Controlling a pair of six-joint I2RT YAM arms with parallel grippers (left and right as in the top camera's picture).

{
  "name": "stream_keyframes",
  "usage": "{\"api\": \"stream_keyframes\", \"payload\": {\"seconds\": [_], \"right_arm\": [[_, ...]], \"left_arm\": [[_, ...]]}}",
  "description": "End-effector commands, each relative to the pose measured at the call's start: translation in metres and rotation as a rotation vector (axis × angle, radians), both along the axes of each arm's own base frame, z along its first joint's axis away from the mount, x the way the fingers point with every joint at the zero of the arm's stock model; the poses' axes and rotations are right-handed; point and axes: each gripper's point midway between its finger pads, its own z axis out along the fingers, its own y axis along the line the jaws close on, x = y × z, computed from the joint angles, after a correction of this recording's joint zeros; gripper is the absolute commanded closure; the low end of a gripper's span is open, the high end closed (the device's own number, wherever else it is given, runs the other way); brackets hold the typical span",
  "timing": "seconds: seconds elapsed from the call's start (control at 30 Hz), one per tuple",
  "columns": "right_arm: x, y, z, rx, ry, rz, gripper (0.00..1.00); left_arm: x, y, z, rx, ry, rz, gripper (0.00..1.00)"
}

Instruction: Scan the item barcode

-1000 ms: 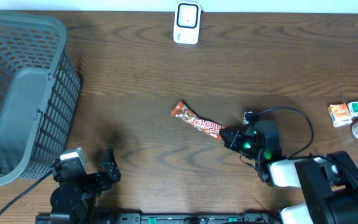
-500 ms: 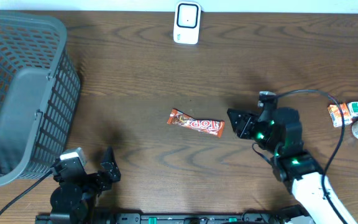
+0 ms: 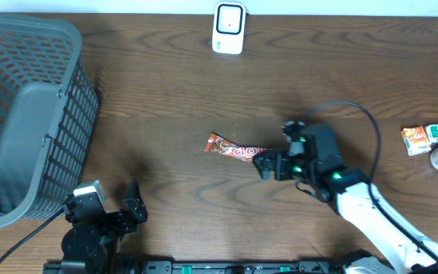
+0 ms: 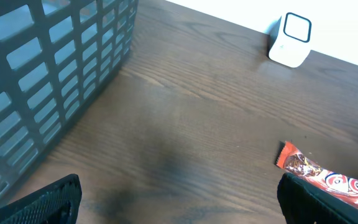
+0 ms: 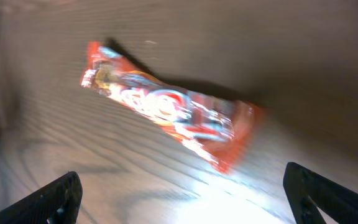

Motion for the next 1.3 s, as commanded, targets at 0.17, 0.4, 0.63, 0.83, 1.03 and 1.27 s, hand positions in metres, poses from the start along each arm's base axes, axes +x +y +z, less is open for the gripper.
{"api": "stream_keyframes", "payload": {"seconds": [0.17,0.4,0.63,0.83,1.03,1.27], "right_arm": [[0.032,0.034,0.011,-0.361,-0.205,0.138,0.01],[0.046,0.073,-0.012,-0.476,-0.217,0.309,0.06],[0.066,0.09,-0.006,-0.591,-0.256,0.357,0.04],[0.06,0.1,-0.024,-0.59,-0.22,0.458,0.03],[0.041,0.108,-0.043,-0.593,-0.168,0.543,0.05],[0.026,0.124,-0.053,-0.498,-0.122,0.616,0.06]], "left_arm": [[0.0,0.0,0.002,0.013,-0.005,-0.007,0.02],[0.0,0.0,0.002,0.013,-0.005,-0.007,0.02],[0.0,0.0,0.002,0.013,-0.005,-0.007,0.02],[0.0,0.0,0.002,0.013,-0.005,-0.007,0.02],[0.0,0.0,0.002,0.013,-0.005,-0.007,0.02],[0.0,0.0,0.002,0.013,-0.005,-0.007,0.02]]}}
